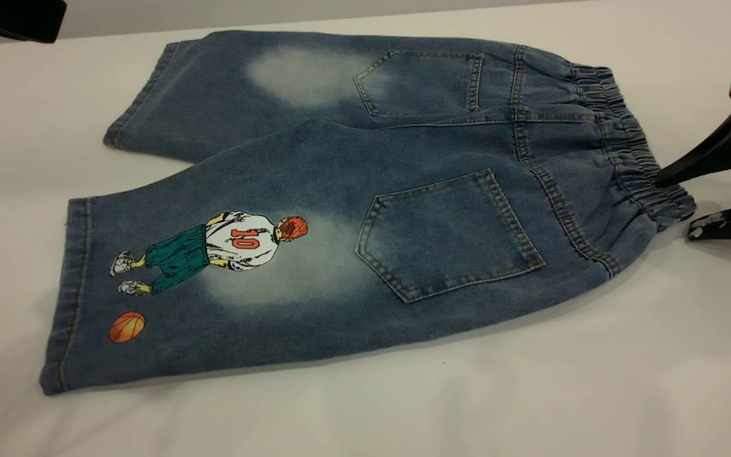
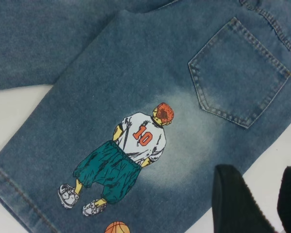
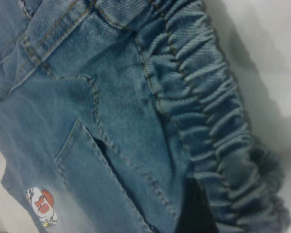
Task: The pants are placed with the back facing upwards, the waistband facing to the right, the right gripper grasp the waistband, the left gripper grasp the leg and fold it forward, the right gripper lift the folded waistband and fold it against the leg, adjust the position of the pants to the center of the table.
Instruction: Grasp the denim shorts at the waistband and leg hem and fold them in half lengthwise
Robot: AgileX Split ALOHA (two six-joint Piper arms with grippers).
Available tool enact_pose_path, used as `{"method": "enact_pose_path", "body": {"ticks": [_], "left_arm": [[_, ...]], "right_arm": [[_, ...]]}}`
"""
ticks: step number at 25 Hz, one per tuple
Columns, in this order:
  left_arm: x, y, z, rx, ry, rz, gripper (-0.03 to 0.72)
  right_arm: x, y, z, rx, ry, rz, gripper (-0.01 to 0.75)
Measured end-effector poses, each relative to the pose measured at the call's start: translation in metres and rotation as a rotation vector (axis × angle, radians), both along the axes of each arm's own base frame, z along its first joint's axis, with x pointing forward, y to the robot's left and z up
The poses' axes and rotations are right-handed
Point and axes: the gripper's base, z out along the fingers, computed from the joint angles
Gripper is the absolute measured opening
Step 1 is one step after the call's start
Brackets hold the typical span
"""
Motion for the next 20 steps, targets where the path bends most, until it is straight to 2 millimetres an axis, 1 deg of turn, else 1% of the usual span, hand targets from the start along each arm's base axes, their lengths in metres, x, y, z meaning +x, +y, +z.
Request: {"method": "enact_pose_path", "body": {"ticks": [4, 9, 13, 16, 20], "left_arm": [[0.0, 0.0, 0.0, 0.0, 0.0, 0.0, 0.243], [0.0, 0.0, 0.0, 0.003, 0.0, -0.001, 0.243], [0.0, 0.0, 0.0, 0.002, 0.001, -0.001, 0.243], [0.0, 0.0, 0.0, 0.003, 0.001, -0.001, 0.243], [0.0, 0.0, 0.0, 0.005, 0.0, -0.002, 0.243]], "right_arm": [[0.004, 0.0, -0.002, 0.01, -0.006, 0.0, 0.402], [0.009, 0.002, -0.013, 0.078, 0.004, -0.005, 0.398], [0.012, 0.001, -0.014, 0.065, -0.04, -0.025, 0.381], [0.014, 0.0, -0.015, 0.06, -0.047, -0.038, 0.329], [0.01, 0.002, -0.019, 0.062, -0.032, -0.004, 0.19]]}}
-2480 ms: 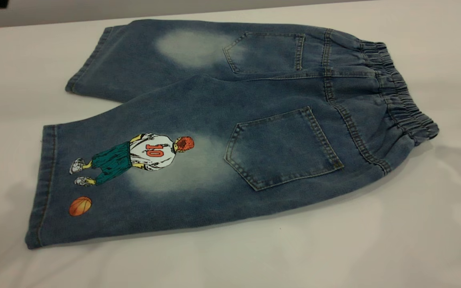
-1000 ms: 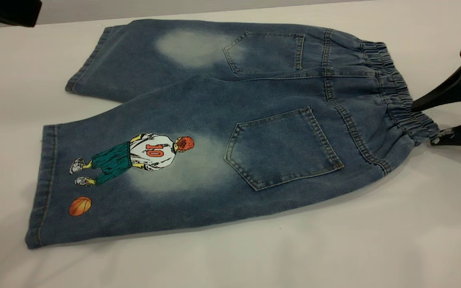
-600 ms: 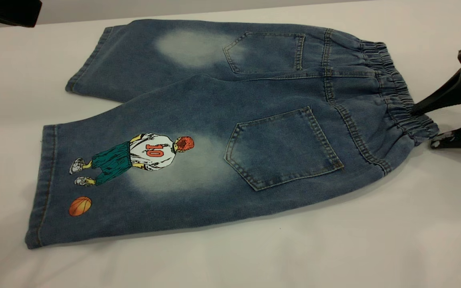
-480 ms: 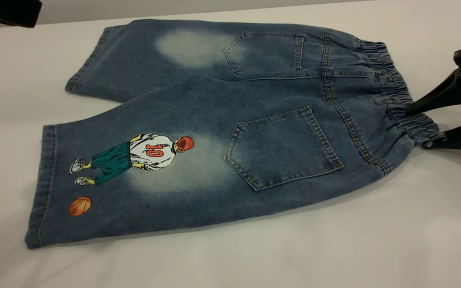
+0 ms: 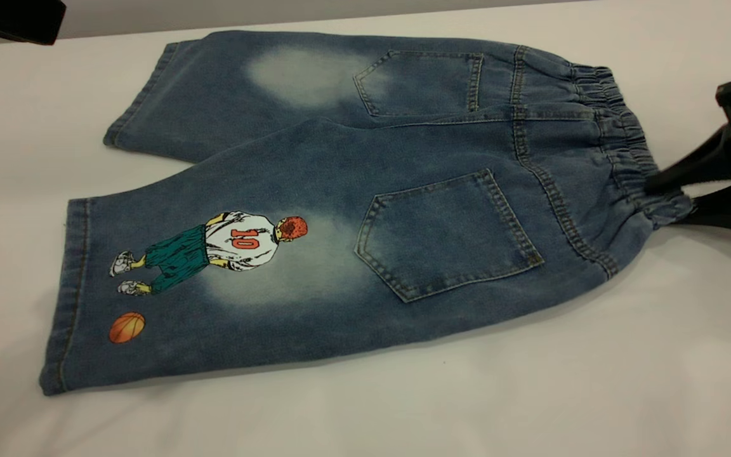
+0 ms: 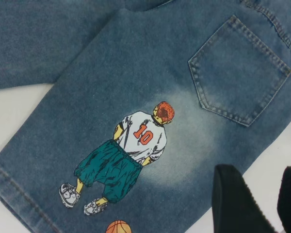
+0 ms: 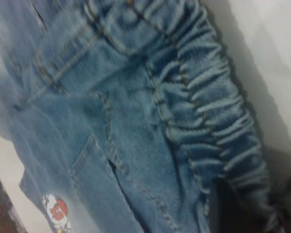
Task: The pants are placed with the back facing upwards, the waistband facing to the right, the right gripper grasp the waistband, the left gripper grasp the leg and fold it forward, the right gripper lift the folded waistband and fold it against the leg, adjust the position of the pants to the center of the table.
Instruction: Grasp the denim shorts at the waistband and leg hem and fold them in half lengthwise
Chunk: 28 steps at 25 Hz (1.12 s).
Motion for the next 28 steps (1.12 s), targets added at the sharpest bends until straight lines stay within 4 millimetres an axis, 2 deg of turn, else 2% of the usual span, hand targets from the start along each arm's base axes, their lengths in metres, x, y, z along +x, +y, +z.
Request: {"method": "enact_pose_path", "body": {"ticks": [4, 6, 14, 20, 23, 28], "left_arm": [[0.002, 0.001, -0.006, 0.027, 0.018, -0.012, 0.243], [0.003, 0.002, -0.014, 0.067, 0.052, -0.032, 0.243], [0.017, 0.011, -0.067, 0.263, 0.281, -0.083, 0.243], [0.005, 0.009, -0.123, 0.36, 0.507, -0.198, 0.243], [-0.007, 0.016, -0.145, 0.425, 0.519, -0.219, 0.243], [-0.02, 0.024, -0.162, 0.469, 0.438, -0.189, 0.243]], "right_arm": [[0.0, 0.0, 0.001, 0.012, -0.002, -0.007, 0.067], [0.001, 0.0, 0.001, 0.015, -0.003, -0.012, 0.031], [0.003, 0.002, 0.004, 0.053, -0.022, -0.033, 0.024], [0.005, 0.004, 0.008, 0.096, -0.053, -0.041, 0.024], [0.006, 0.004, 0.009, 0.104, -0.056, -0.042, 0.025], [0.006, 0.004, 0.009, 0.103, -0.06, -0.041, 0.025]]}}
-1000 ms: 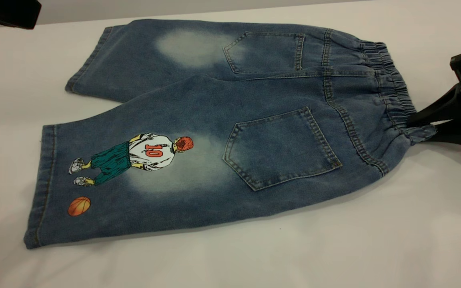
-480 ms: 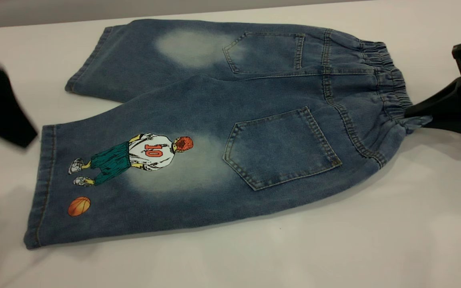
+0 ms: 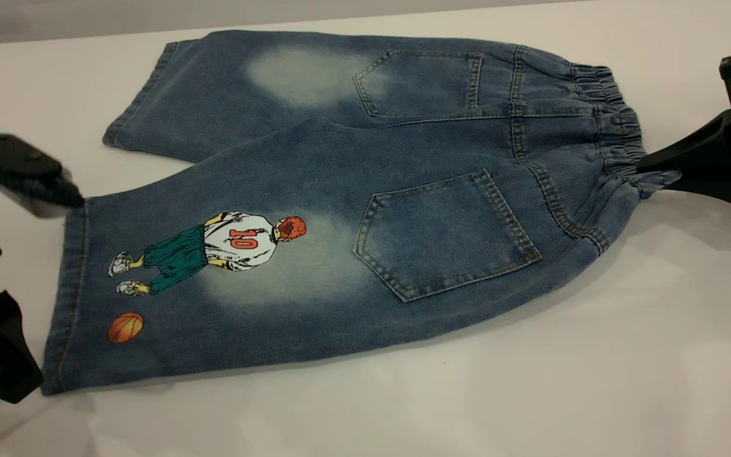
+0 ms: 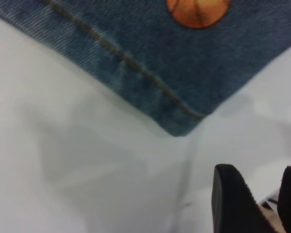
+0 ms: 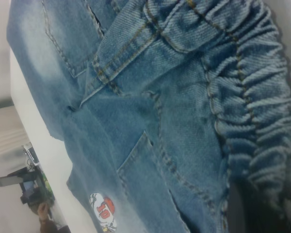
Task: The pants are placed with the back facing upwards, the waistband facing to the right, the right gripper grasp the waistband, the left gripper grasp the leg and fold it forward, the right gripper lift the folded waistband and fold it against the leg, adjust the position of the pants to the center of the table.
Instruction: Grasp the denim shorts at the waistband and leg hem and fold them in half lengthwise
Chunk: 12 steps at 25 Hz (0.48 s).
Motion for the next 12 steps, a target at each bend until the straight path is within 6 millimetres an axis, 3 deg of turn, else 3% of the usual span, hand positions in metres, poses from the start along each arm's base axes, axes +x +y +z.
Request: {"method": "enact_pose_path", "body": {"ticks": [5, 12], "left_arm": [[0.003, 0.002, -0.014, 0.02, -0.07, -0.013, 0.243], [0.011, 0.003, -0.015, 0.026, -0.152, -0.03, 0.245]], "right_arm": [[0.0, 0.0, 0.0, 0.001, 0.001, -0.004, 0.025], [0.0, 0.0, 0.0, 0.001, 0.001, -0.004, 0.027]]}}
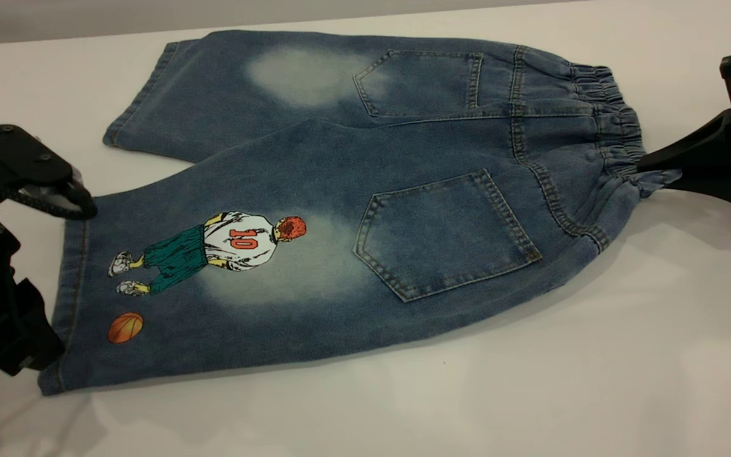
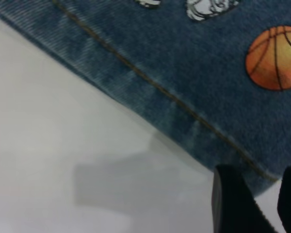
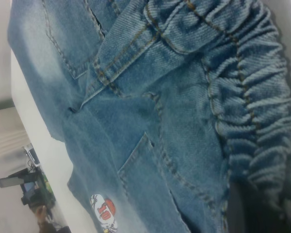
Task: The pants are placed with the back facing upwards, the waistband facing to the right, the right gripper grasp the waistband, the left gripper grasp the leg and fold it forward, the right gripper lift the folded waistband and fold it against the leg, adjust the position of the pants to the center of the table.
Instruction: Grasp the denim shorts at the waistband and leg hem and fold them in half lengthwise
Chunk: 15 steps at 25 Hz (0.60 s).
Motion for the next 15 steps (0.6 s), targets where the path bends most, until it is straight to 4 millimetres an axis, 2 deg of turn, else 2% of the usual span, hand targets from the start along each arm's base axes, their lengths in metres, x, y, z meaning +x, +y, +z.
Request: {"method": "enact_pose_path", "body": {"ticks": [3, 9, 15], "left_arm": [[-0.004, 0.0, 0.0, -0.001, 0.048, -0.013, 0.272], [-0.003, 0.0, 0.0, -0.001, 0.03, -0.009, 0.436], [-0.008, -0.016, -0.013, 0.015, 0.061, -0.178, 0.454]], "right_arm": [[0.0, 0.0, 0.0, 0.0, 0.0, 0.0, 0.029], [0.0, 0.0, 0.0, 0.0, 0.0, -0.001, 0.034], [0.001, 0.0, 0.0, 0.002, -0.001, -0.012, 0.035]]}}
